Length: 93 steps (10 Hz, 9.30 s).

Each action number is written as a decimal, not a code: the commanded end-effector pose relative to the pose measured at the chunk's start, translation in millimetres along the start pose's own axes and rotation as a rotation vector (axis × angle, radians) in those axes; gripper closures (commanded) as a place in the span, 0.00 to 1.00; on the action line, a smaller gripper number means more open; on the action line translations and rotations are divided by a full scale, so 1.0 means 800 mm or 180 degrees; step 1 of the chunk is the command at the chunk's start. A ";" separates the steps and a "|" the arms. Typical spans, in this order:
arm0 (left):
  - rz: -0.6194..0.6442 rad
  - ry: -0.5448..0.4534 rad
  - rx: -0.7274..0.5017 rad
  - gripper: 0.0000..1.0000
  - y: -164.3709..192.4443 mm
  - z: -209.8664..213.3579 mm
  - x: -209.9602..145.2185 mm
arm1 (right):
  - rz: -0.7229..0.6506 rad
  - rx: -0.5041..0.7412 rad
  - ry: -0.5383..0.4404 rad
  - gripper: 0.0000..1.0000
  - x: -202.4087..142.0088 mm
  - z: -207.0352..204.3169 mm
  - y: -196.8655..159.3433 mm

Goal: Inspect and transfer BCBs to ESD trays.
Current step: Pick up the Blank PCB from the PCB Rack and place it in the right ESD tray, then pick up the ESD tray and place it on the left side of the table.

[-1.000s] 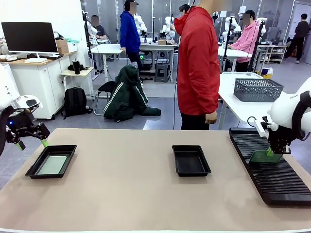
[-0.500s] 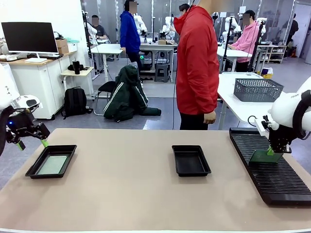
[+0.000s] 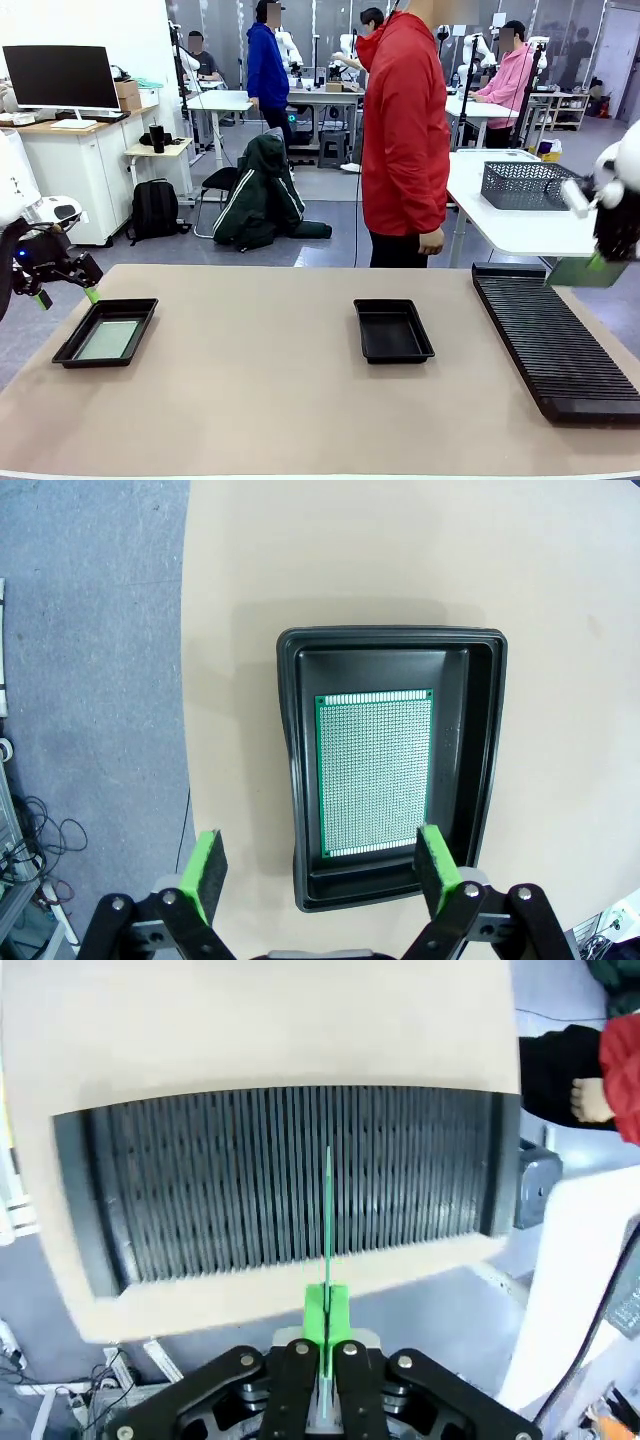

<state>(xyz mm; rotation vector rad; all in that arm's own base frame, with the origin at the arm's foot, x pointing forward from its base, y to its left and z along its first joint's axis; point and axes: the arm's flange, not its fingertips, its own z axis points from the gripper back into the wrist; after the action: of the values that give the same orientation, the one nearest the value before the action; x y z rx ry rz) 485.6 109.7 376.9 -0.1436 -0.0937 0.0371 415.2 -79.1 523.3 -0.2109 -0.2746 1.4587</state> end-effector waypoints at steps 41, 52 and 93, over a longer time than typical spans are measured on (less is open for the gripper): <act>-0.0007 -0.0021 -0.0004 0.00 0.001 -0.003 0.000 | -0.4510 0.2435 -0.1797 0.98 0.254 -0.258 0.015; -0.0007 -0.0021 -0.0004 0.00 0.001 -0.003 0.000 | -0.4760 0.2720 -0.1793 0.98 0.245 -0.353 0.023; -0.0007 -0.0021 -0.0004 0.00 0.001 -0.003 0.000 | -0.4968 0.1098 -0.0055 0.00 0.287 -0.161 0.023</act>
<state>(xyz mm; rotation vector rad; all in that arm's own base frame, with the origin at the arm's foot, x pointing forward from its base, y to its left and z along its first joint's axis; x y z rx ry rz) 485.7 109.7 377.0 -0.1435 -0.0939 0.0370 458.4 155.2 410.7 0.2635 -0.1060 -0.0554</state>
